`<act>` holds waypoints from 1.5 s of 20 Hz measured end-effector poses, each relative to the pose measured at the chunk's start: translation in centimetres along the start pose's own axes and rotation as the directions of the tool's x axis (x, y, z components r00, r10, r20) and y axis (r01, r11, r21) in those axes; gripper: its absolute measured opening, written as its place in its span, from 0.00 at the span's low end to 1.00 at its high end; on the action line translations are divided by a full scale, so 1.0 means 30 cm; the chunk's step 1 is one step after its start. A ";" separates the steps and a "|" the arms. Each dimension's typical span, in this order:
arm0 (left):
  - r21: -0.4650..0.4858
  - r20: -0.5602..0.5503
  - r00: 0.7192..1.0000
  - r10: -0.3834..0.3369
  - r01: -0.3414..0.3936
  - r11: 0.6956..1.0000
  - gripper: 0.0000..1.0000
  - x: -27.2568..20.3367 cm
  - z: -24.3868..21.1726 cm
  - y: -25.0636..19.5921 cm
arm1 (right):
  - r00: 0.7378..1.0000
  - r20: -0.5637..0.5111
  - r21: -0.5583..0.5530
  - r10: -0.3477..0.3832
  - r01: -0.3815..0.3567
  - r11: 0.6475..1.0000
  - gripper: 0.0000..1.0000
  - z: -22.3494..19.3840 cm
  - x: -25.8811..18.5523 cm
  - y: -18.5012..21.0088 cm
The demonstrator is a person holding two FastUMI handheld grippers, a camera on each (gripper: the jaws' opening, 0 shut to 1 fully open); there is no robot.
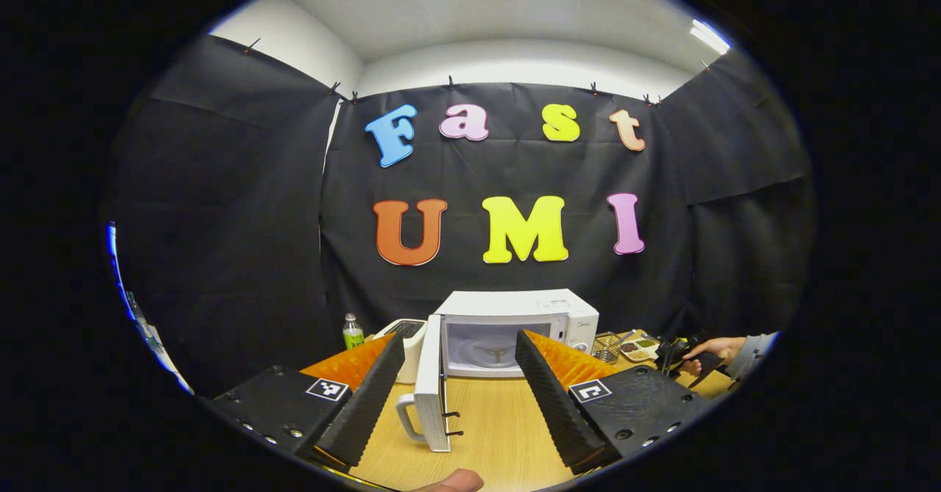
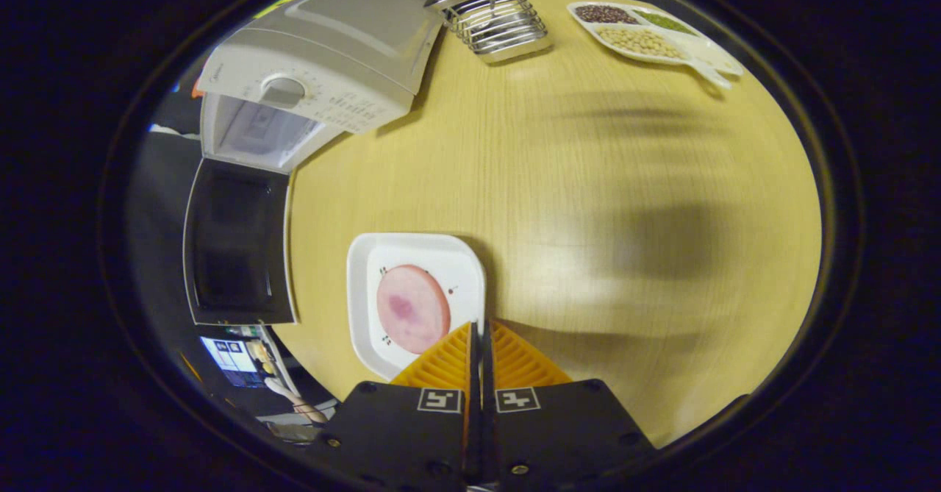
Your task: Open the microwave oven with the left hand, put the food in, and close the microwave oven.
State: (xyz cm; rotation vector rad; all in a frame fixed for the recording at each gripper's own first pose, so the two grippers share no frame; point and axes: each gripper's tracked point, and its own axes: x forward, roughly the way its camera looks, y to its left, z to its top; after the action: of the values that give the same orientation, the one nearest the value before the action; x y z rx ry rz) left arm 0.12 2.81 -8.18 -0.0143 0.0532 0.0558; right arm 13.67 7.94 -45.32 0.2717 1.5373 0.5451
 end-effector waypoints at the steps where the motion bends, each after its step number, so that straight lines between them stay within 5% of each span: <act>1: 0.003 0.004 1.000 -0.003 0.003 1.000 0.93 -0.005 0.000 -0.001 | 1.000 0.018 0.014 0.019 -0.019 1.000 0.04 -0.011 -0.016 0.008; 15: -0.025 -0.023 0.990 -0.139 0.139 0.990 0.93 -0.054 -0.064 -0.020 | 0.967 0.222 0.143 0.128 -0.162 0.976 0.04 -0.101 -0.075 0.344; 20: -0.020 -0.015 0.993 -0.118 0.118 0.993 0.93 -0.045 -0.060 0.032 | 0.947 0.291 0.198 0.135 -0.197 0.960 0.04 -0.071 0.002 0.533; 24: -0.007 0.007 0.998 -0.068 0.068 0.998 0.93 -0.042 -0.050 0.120 | 0.929 0.328 0.313 0.168 -0.275 0.909 0.04 -0.036 0.076 0.668; 30: -0.015 -0.004 1.000 -0.002 0.002 1.000 0.93 -0.029 -0.104 0.272 | 0.870 0.490 0.425 0.053 -0.291 0.857 0.04 0.106 0.167 0.746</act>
State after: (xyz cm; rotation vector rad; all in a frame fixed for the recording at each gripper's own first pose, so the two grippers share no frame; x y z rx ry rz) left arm -1.37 10.86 -11.36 -0.0294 0.0571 0.0546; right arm 12.89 30.04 -38.47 0.8844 1.1566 0.1942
